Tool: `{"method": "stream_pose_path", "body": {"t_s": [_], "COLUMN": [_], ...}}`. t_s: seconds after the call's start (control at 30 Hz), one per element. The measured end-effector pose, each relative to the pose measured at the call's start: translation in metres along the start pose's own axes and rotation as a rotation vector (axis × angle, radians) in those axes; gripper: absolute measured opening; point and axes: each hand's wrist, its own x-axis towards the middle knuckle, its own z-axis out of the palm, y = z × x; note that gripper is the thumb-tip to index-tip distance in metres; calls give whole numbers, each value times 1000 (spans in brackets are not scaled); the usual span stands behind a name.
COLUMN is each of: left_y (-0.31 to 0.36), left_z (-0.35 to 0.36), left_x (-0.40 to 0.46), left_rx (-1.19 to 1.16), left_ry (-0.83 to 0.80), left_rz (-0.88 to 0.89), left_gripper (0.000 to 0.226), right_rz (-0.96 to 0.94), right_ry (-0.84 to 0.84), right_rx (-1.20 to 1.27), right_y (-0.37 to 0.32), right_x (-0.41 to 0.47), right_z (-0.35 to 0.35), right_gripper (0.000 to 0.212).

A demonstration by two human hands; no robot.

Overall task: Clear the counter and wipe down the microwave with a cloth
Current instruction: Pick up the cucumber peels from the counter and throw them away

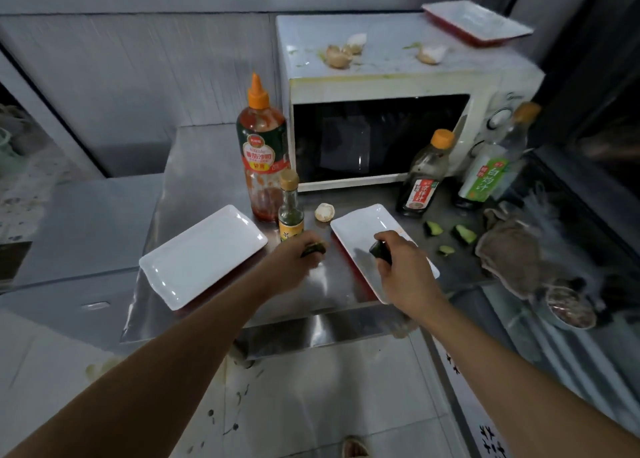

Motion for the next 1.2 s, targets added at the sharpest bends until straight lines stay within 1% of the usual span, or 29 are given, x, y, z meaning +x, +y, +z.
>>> {"method": "stream_pose_path", "body": {"t_s": [0.1,0.17,0.27,0.37,0.47,0.57,0.7,0.87,1.0,1.07,1.13,1.2], "left_y": [14,26,46,63,74,84,92,104,108,107,105,103], "left_z": [12,23,38,53,71,92,120,164,193,204,213,220], "left_x": [10,16,23,36,54,76,101,132,155,165,174,180], "left_rx": [-15,-83,-153,-135,-79,14,192,188,229,267,309,337], "left_ry": [0,-5,-57,-96,-91,-31,-44,4,102,129,121,98], "left_rz": [-15,-26,-25,-12,-34,-41,62,-21,-88,-115,-130,-139], "left_gripper": [17,17,19,24,25,21,19,21,20,23,25,26], "right_rz": [47,76,112,128,133,125,108,67,78,61,8,12], "right_ry": [45,76,118,143,150,136,91,47,-43,11,74,26], "right_rx": [19,31,24,14,24,48,42,63,182,192,130,143], "right_y": [13,26,46,68,95,123,159,202,228,240,248,252], "right_x": [-9,-14,-18,-18,-11,1,24,53,69,74,79,83], "right_z": [-19,-30,-48,-62,-73,-82,-87,-87,-86,-83,-82,-81], "right_gripper": [41,38,32,36,39,39,40,26,32,30,32,39]}}
